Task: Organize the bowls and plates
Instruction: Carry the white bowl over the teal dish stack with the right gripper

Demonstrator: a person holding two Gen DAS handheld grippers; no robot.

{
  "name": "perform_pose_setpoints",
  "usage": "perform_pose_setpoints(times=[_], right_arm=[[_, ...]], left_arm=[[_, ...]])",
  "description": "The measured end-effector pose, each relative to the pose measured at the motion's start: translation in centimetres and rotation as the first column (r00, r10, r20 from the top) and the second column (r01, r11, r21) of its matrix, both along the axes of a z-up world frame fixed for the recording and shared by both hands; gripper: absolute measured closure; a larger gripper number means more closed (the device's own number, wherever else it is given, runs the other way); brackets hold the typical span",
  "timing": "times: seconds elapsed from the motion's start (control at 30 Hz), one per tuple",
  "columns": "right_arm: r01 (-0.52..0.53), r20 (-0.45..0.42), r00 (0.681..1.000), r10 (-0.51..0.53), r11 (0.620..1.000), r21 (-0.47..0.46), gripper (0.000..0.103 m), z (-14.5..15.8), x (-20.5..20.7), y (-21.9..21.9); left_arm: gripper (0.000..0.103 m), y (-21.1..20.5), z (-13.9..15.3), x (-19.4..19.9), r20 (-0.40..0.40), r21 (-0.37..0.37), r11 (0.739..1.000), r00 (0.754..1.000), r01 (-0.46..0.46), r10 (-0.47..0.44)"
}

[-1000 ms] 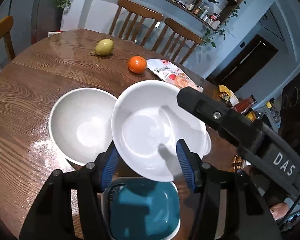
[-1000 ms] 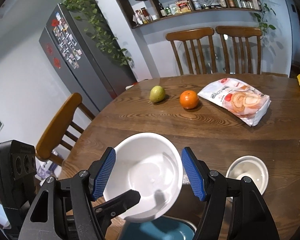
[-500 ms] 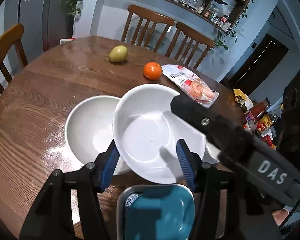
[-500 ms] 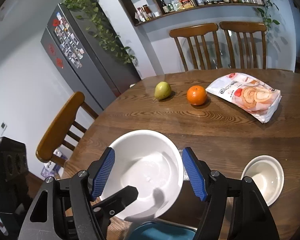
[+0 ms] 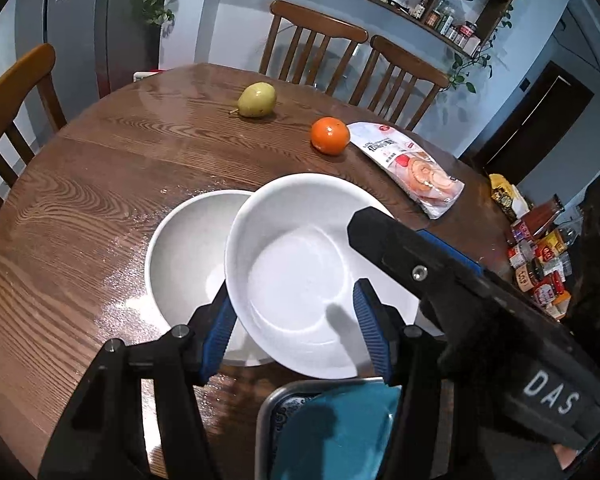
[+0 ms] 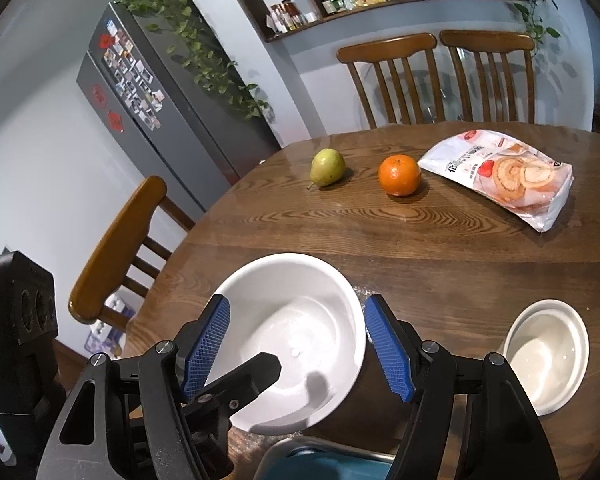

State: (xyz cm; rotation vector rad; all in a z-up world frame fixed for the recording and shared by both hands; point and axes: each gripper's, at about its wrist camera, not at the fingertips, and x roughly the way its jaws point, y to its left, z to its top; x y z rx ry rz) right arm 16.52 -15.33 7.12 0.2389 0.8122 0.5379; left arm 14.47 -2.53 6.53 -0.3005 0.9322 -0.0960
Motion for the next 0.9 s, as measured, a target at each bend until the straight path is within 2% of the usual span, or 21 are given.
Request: perform_pose_setpoints(times=[0.37, 0.9], right_arm=[[-0.007, 0.021, 1.000, 0.006, 1.000, 0.018, 0.032, -0.2, -0.1, 0.5], [-0.011, -0.037, 0.999, 0.013, 0.999, 0.051, 0.032, -1.7, 0.6, 0.8]], left_arm=[[0.043, 0.2, -0.2, 0.5, -0.014, 0.046, 0.999, 1.000, 0.012, -0.012], [0.041, 0.6, -1.3, 1.5, -0.080, 0.079, 0.997, 0.997, 0.025, -0.019]])
